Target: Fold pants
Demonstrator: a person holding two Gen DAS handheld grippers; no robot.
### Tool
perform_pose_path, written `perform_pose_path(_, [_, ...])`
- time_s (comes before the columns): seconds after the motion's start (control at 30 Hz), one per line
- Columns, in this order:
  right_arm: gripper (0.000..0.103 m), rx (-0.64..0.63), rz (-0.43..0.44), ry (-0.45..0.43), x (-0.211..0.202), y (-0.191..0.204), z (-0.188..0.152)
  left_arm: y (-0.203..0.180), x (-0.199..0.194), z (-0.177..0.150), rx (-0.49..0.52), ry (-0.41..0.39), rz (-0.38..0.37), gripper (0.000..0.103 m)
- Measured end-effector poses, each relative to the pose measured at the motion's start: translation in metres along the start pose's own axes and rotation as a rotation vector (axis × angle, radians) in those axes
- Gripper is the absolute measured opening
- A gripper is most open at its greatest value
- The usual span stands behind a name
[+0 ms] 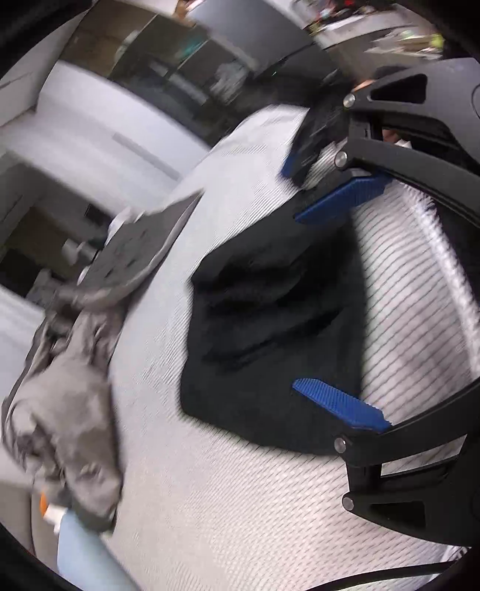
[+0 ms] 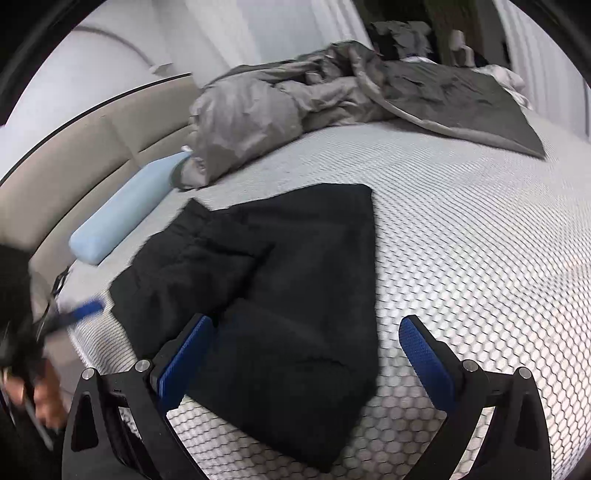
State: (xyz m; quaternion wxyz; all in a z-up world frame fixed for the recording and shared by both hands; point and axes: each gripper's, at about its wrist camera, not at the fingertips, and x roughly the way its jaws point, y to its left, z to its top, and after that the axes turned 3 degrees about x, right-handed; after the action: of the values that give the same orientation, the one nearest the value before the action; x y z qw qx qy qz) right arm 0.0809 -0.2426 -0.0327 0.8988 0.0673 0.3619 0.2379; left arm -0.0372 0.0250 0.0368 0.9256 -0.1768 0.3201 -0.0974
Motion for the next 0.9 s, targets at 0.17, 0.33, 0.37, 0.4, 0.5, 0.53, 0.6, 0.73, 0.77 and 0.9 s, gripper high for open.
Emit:
perform_pose_path(0.17, [0.102, -0.112, 0.073, -0.004, -0.001, 0.031, -0.007, 0.034, 0.02, 0.0, -0.034, -0.065, 0.133, 0.084])
perform_pose_path(0.33, [0.102, -0.226, 0.138, 0.013, 0.006, 0.067, -0.016, 0.057, 0.033, -0.008, -0.092, 0.001, 0.143, 0.084])
perform_pose_path(0.37, [0.102, -0.255, 0.129, 0.024, 0.011, 0.076, -0.018, 0.058, 0.034, -0.008, -0.076, 0.001, 0.155, 0.084])
perform_pose_path(0.4, [0.102, -0.279, 0.119, 0.038, 0.017, 0.084, -0.02, 0.059, 0.037, -0.006, -0.059, 0.003, 0.171, 0.084])
perform_pose_path(0.5, [0.102, -0.335, 0.049, 0.083, 0.04, 0.1, -0.026, 0.063, 0.048, -0.007, -0.062, 0.039, 0.18, 0.084])
perform_pose_path(0.53, [0.102, -0.341, 0.018, 0.082, 0.045, 0.103, -0.027, 0.065, 0.053, -0.008, -0.068, 0.057, 0.181, 0.084])
perform_pose_path(0.6, [0.102, -0.316, -0.06, 0.036, 0.044, 0.099, -0.023, 0.065, 0.061, -0.008, -0.071, 0.07, 0.185, 0.084])
perform_pose_path(0.73, [0.102, -0.139, -0.118, -0.072, 0.02, 0.064, -0.009, 0.066, 0.062, -0.006, -0.075, 0.055, 0.179, 0.084])
perform_pose_path(0.77, [0.102, -0.101, -0.133, -0.077, 0.017, 0.055, -0.008, 0.066, 0.064, -0.006, -0.076, 0.053, 0.182, 0.084])
perform_pose_path(0.9, [0.102, -0.022, -0.163, 0.023, 0.023, 0.029, -0.016, 0.066, 0.068, -0.005, -0.062, 0.068, 0.2, 0.084])
